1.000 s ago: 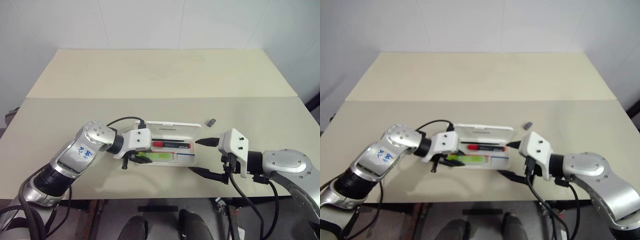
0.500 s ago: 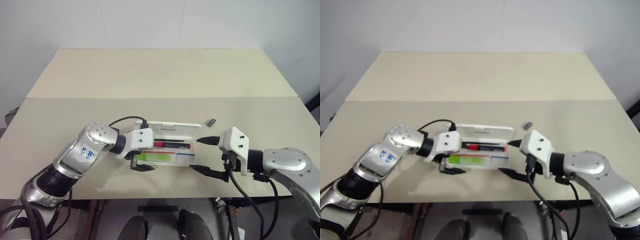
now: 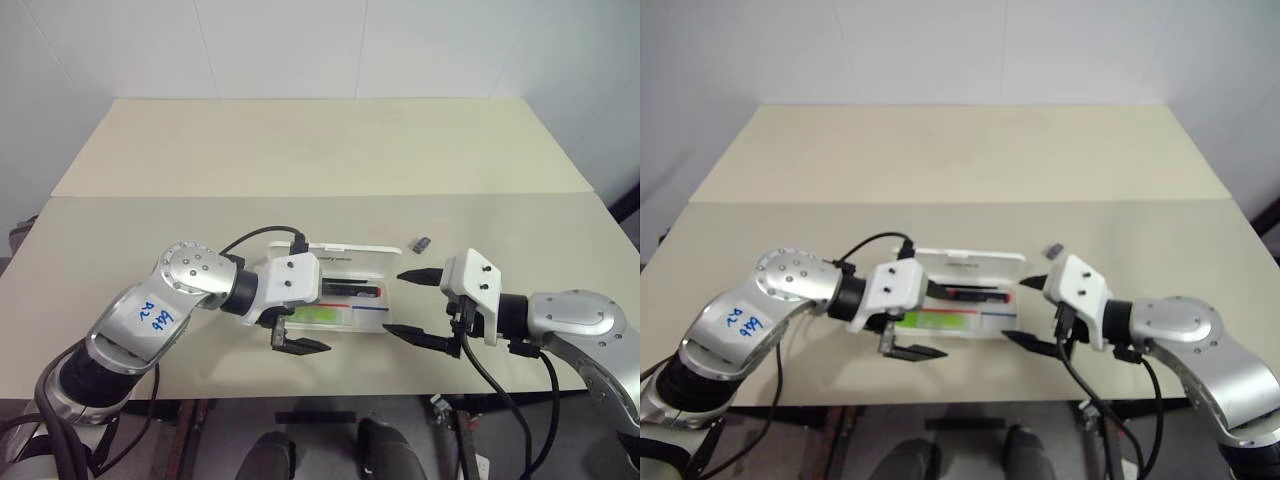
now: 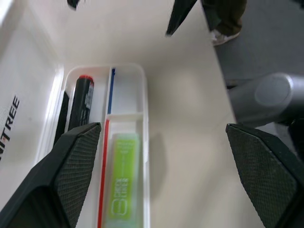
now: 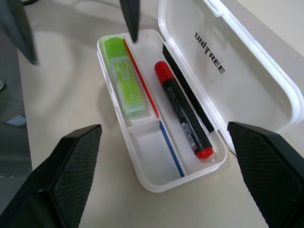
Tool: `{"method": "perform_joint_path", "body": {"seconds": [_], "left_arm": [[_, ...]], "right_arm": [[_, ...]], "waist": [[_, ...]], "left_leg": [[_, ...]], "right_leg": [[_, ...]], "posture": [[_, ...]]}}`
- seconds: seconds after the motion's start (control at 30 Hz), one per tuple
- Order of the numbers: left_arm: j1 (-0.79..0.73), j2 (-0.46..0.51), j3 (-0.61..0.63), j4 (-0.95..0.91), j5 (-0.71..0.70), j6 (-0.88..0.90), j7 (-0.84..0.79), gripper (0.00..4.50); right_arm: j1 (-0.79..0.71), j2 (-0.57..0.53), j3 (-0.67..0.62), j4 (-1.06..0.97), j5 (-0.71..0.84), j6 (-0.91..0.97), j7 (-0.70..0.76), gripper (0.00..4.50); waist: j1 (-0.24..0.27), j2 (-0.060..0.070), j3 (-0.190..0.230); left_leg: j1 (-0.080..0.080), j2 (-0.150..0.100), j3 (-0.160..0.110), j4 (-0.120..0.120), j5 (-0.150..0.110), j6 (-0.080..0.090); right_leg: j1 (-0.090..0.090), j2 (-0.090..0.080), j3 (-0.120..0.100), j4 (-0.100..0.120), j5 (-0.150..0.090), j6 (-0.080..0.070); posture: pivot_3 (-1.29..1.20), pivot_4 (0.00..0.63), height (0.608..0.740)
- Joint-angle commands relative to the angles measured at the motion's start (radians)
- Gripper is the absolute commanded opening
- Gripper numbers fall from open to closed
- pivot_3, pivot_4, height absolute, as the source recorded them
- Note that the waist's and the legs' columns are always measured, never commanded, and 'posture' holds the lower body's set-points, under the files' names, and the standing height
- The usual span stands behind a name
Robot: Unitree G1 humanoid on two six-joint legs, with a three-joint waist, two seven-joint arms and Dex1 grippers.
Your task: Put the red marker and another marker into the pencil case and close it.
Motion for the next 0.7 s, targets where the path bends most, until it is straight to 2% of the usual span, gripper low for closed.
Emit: {"method": "perform_joint_path", "body": {"seconds": [0.03,0.17,0.43,0.6,0.7], "left_arm": [[-0.053,-0.016,0.055,-0.081,-0.073,0.059,0.028,4.46],[-0.130,-0.079,0.114,-0.099,-0.169,0.137,0.076,4.46],[-0.257,-0.106,0.232,-0.015,-0.246,0.129,0.148,4.46],[-0.284,-0.060,0.274,0.056,-0.232,0.091,0.162,4.46],[-0.266,0.022,0.321,0.129,-0.182,0.018,0.161,4.46]], "right_arm": [[-0.023,-0.014,-0.002,0.001,-0.013,-0.028,0.017,4.50],[-0.042,-0.013,0.002,0.021,-0.018,-0.034,0.029,4.50],[-0.069,-0.011,-0.002,0.041,-0.020,-0.034,0.037,4.50],[-0.076,-0.011,-0.014,0.043,-0.013,-0.030,0.035,4.50],[-0.074,-0.018,-0.022,0.058,-0.028,-0.045,0.035,4.50]], "waist": [[0.000,0.000,0.000],[0.001,-0.001,0.000],[-0.002,-0.001,0.000],[-0.002,-0.001,0.000],[-0.003,-0.001,0.000]], "left_leg": [[0.000,0.000,0.000,0.000,0.000,0.000],[0.000,0.000,-0.001,0.001,0.000,0.000],[0.001,0.000,-0.001,0.001,0.001,-0.001],[0.001,0.000,-0.001,0.001,0.001,-0.001],[0.001,0.000,0.000,0.001,0.001,-0.001]], "right_leg": [[0.000,0.000,0.000,0.000,0.000,0.000],[0.001,0.000,0.000,0.000,0.000,0.000],[0.001,0.001,0.001,0.000,0.000,0.000],[0.001,0.001,0.001,-0.001,0.000,0.000],[0.001,0.001,0.001,0.000,0.000,0.000]], "posture": [[0.00,0.150,0.740],[0.00,0.150,0.740],[0.00,0.150,0.740],[0.00,0.150,0.740],[0.00,0.150,0.740]]}}
